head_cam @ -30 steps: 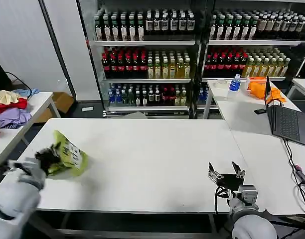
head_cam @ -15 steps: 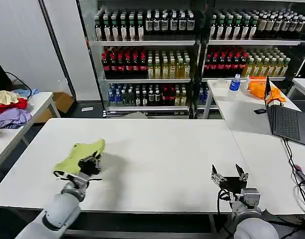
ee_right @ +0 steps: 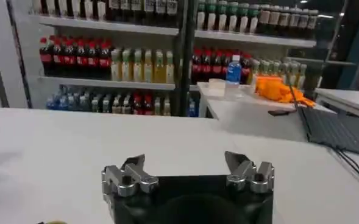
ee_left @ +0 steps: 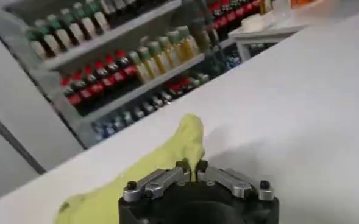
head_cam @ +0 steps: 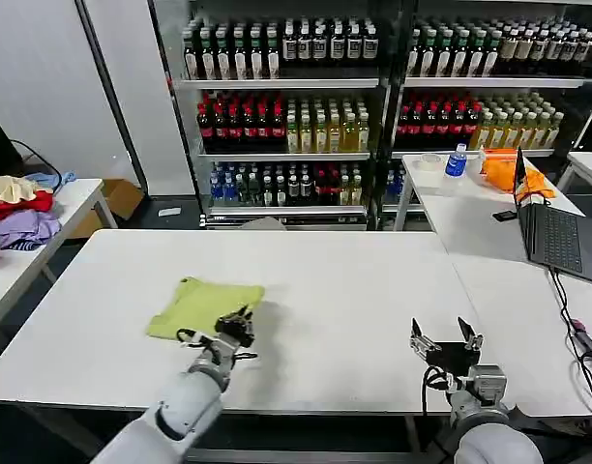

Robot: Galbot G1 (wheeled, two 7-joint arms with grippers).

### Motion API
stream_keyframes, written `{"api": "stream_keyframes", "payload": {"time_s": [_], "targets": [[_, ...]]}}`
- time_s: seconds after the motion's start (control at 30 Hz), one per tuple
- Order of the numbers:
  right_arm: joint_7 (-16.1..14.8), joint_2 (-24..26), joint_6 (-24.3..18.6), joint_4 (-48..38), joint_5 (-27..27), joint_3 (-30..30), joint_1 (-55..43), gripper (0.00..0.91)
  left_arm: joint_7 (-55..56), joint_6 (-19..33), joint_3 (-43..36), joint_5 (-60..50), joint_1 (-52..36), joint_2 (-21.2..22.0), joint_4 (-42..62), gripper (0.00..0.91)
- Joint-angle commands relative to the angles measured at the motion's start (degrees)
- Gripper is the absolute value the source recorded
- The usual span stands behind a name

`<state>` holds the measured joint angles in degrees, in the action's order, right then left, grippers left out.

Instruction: Fold and organize the clothes.

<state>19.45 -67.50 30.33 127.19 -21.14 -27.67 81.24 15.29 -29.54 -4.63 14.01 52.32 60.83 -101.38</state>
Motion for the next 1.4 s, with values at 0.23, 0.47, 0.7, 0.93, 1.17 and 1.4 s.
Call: {"api": "stream_keyframes", "payload": {"time_s": [0.23,0.47,0.7,0.93,1.17,1.4], "targets": [[-0.8,-0.1,-1.2,-2.3,-2.7,5.0,-5.0,0.907,5.2,10.3,-0.2,27.4,-4.5,9.8,-0.4,0.907],[0.7,-4.1,-2.0,-9.7,-13.8,15.0,-16.2,0.907,5.6,14.9,16.3,29.8,7.7,1.3,-11.6,0.907],[4.0,-13.0,-1.1,-22.3,-20.3,23.5,-27.5,0.907,5.6,15.6,28.7,28.8,17.6,-2.0,-15.6,0.907],[6.8,-21.3,-0.7,-35.8,-26.2,23.9,-36.6,0.907,5.1,16.7,33.0,26.6,23.3,-1.0,-17.8,0.907],[7.3,-25.8,-0.2,-44.1,-25.5,26.6,-39.6,0.907,5.1,17.0,33.7,26.1,25.7,-0.3,-18.5,0.907],[9.2,-27.5,0.5,-48.8,-26.4,26.6,-41.2,0.907,4.7,17.1,34.0,26.1,25.7,0.0,-18.1,0.907]]}}
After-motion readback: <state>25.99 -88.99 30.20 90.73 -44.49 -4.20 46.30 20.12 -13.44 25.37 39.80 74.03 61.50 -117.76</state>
